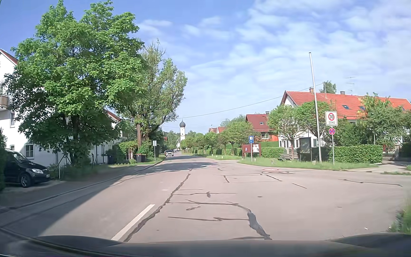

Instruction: Follow the waypoints while adhering to traffic rules and regulations

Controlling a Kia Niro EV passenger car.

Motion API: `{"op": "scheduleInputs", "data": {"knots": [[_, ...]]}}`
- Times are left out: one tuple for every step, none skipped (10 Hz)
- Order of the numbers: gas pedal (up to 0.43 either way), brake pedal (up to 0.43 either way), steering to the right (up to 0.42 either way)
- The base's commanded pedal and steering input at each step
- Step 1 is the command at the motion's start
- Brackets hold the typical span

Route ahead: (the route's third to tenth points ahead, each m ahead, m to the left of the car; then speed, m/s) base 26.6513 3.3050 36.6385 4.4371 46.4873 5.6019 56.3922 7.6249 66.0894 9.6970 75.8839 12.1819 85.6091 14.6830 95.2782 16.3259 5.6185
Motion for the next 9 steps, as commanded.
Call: {"op": "scheduleInputs", "data": {"knots": [[0.098, 0.000, -0.001], [0.098, 0.000, -0.001], [0.098, 0.000, -0.001], [0.098, 0.000, -0.002], [0.098, 0.000, -0.002], [0.087, 0.000, -0.002], [0.067, 0.000, -0.002], [0.028, 0.000, -0.002], [0.028, 0.000, -0.002]]}}
